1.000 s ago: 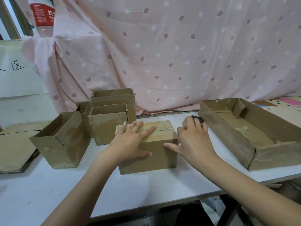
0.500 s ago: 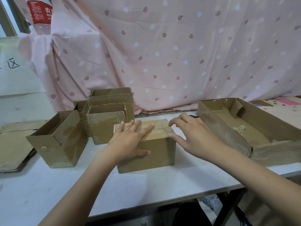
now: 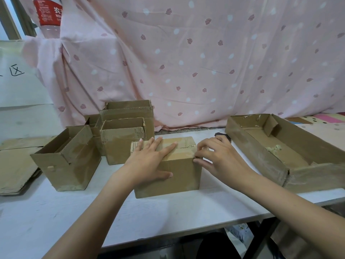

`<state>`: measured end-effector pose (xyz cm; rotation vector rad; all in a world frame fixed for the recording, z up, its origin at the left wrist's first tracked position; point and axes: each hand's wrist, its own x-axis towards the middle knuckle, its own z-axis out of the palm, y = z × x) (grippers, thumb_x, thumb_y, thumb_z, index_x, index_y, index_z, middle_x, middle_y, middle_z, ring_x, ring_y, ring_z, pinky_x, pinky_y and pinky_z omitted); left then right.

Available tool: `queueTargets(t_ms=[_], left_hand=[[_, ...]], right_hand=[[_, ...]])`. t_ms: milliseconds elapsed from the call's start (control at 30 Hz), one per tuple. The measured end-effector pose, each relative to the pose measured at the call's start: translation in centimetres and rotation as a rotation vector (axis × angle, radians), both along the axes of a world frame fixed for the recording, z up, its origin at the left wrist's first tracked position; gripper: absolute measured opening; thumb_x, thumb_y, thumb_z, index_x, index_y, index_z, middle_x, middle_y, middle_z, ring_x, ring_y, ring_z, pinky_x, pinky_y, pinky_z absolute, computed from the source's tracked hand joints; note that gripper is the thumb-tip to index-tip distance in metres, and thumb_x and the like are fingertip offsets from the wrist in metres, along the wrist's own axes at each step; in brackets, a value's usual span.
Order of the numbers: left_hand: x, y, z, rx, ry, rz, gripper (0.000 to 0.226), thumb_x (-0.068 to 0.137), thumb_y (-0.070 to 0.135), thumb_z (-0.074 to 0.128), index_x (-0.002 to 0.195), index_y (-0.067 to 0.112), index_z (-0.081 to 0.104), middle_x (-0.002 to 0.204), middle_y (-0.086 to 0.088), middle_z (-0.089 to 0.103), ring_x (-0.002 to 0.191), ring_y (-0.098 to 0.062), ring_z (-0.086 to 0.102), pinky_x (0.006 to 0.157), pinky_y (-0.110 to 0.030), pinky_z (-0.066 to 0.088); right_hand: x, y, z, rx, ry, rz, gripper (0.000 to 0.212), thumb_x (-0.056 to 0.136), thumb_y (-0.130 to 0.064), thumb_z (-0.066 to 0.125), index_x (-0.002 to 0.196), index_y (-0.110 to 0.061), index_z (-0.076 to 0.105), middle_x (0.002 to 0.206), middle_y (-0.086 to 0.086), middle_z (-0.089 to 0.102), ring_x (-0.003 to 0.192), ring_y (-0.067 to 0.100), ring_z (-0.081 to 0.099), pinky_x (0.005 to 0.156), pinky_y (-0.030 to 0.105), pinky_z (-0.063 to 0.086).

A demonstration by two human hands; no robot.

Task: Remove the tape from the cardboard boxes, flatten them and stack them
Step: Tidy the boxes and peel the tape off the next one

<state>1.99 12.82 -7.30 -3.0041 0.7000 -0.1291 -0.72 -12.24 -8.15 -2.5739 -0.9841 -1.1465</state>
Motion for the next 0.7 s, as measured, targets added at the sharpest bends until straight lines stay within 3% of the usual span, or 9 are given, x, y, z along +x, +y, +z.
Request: queueTargets(t_ms=[100,200,333,500,700], left_hand=[[-0.1,-0.1,0.1,0.001,0.002,0.000,0.094,0.085,0.069,0.054,0.152,0.052,-0.010,0.166,-0.005,-0.006,0.153,-0.026,-0.004,0.123,-0.049,-0.005],[-0.2,0.0,0.1,0.004,0.002,0.001,0.094,0.085,0.069,0.054,0.152,0.052,-0.009,0.166,-0.005,-0.006,0.153,-0.026,-0.005,0.123,-0.049,-0.006],[-0.1,0.0,0.1,0.004,0.003,-0.001,0.094,0.085,0.070,0.053,0.151,0.052,-0.010,0.166,-0.004,-0.008,0.153,-0.025,-0.005,0.123,-0.049,-0.006],[-0.2,0.0,0.2,0.007,0.005,-0.007,0.093,0.086,0.069,0.053,0.152,0.052,-0.010,0.166,-0.005,-0.008,0.153,-0.025,-0.006,0.123,-0.048,-0.007],[-0.2,0.2,-0.2,0.009,-0.016,-0.029,0.092,0.085,0.071,0.052,0.150,0.054,-0.012,0.166,-0.003,-0.007,0.153,-0.024,-0.005,0.123,-0.049,-0.006]], right_hand=[[0.3,-0.4,0.3,0.099,0.189,0.057,0.011,0.091,-0.028,0.070,0.088,-0.019,0.077,0.096,-0.008,0.063,0.083,0.009,0.052,0.085,0.025,0.036],[0.2,-0.3,1.5,0.282,0.491,0.071,0.009,0.091,-0.025,0.073,0.086,-0.019,0.078,0.097,-0.017,0.063,0.090,0.003,0.057,0.078,0.011,0.037],[0.5,0.1,3.0,0.396,0.703,0.022,0.012,0.088,-0.021,0.076,0.077,-0.016,0.075,0.098,-0.011,0.068,0.094,-0.003,0.058,0.077,0.004,0.035],[1.3,0.5,4.2,0.495,0.824,-0.035,0.018,0.091,-0.016,0.071,0.072,-0.017,0.071,0.094,-0.006,0.073,0.092,0.010,0.067,0.091,0.034,0.053],[2.6,0.3,5.5,0.621,0.882,-0.113,0.021,0.095,-0.023,0.066,0.080,-0.009,0.067,0.084,-0.002,0.076,0.080,0.015,0.074,0.088,0.053,0.056]])
